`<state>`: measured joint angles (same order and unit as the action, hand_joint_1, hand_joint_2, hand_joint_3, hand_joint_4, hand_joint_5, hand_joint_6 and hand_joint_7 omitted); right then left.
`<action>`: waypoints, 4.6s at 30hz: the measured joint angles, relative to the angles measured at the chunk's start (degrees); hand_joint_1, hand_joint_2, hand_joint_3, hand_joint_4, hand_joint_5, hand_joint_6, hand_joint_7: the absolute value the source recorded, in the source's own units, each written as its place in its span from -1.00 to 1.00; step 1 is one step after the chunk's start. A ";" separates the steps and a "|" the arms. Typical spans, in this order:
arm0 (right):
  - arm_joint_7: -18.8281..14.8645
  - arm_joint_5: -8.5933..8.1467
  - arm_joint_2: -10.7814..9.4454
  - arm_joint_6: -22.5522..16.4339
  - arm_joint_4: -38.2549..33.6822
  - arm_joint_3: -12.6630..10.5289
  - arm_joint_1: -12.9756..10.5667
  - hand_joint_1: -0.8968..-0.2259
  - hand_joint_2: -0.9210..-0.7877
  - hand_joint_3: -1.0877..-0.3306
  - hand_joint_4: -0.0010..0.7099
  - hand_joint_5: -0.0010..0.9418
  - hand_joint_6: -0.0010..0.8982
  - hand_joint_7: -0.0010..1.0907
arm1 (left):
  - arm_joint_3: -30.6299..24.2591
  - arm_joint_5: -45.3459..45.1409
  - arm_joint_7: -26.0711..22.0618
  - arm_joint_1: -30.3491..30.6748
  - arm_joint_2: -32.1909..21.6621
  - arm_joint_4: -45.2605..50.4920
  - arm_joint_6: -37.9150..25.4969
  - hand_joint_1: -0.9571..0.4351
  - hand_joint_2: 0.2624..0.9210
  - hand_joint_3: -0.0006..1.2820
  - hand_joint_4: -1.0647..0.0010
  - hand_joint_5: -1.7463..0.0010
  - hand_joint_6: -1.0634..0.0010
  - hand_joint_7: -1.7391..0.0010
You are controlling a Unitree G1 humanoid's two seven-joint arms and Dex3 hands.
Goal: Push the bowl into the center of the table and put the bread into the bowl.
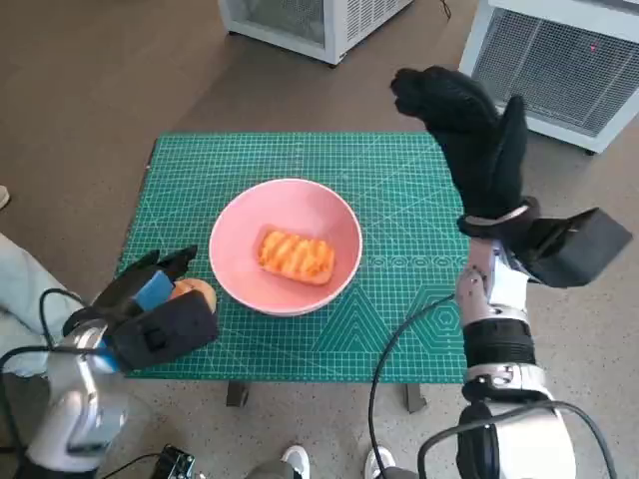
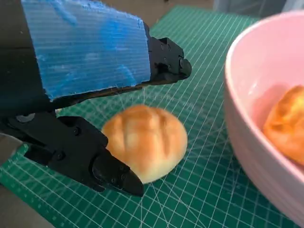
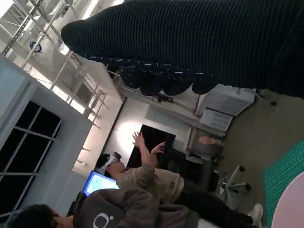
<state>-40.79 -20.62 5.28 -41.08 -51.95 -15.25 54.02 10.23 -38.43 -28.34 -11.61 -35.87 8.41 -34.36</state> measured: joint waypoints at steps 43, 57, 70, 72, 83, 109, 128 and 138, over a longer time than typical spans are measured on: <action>-0.72 0.01 0.48 0.61 0.51 0.03 -0.27 -0.33 -1.00 -0.41 -0.58 -0.95 -1.00 -0.14 | -14.11 -3.42 13.21 -0.97 -1.31 19.99 8.56 0.38 0.78 -0.86 -0.58 -0.17 -0.38 -0.20; -0.80 -0.30 0.41 1.64 1.06 0.02 -0.32 -0.39 -1.00 -0.36 -0.58 -0.94 -1.00 -0.16 | -12.17 -0.32 9.89 -14.94 0.47 21.66 10.31 0.38 0.77 -0.87 -0.59 -0.15 -0.41 -0.19; -0.76 -0.56 0.35 2.10 2.48 0.56 -0.97 -0.43 -1.00 -0.31 -0.58 -0.94 -1.00 -0.17 | -0.88 0.91 6.84 -25.86 4.95 8.89 16.45 0.38 0.82 -0.87 -0.51 -0.17 -0.35 -0.26; -0.72 -0.57 0.37 2.24 2.88 0.59 -1.27 -0.43 -1.00 -0.30 -0.58 -0.93 -1.00 -0.17 | 0.91 0.86 6.54 -26.80 5.68 6.18 17.38 0.38 0.84 -0.87 -0.49 -0.18 -0.33 -0.29; -0.51 -0.57 0.52 3.11 5.28 0.79 -2.29 -0.42 -1.00 -0.28 -0.57 -0.93 -1.00 -0.16 | 7.15 -0.14 5.39 -28.60 8.35 -5.20 19.21 0.38 0.91 -0.88 -0.42 -0.25 -0.25 -0.31; 2.06 0.35 1.25 3.16 7.43 2.08 -3.33 -0.39 -1.00 -0.30 -0.59 -0.92 -1.00 -0.16 | 11.11 -0.17 -10.09 -29.86 10.31 -9.55 6.15 -0.29 0.82 -0.97 1.00 1.00 0.89 0.87; 2.86 0.70 1.23 3.04 9.60 3.01 -3.47 -0.32 -1.00 -0.35 -0.61 -0.91 -1.00 -0.17 | -2.29 15.62 -10.01 -25.76 6.62 -2.90 11.62 -0.43 0.99 -0.94 1.00 1.00 0.89 0.90; 4.25 0.74 1.26 3.88 12.48 3.96 -3.58 -0.34 -1.00 -0.32 -0.61 -0.89 -1.00 -0.11 | -19.58 33.27 -5.01 -21.18 8.36 1.36 20.11 -0.52 1.00 -0.80 0.97 0.99 0.82 0.86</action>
<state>-36.54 -19.88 6.55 -37.20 -39.47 -11.29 50.45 -9.35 -5.16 -33.35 -32.79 -27.51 9.77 -14.25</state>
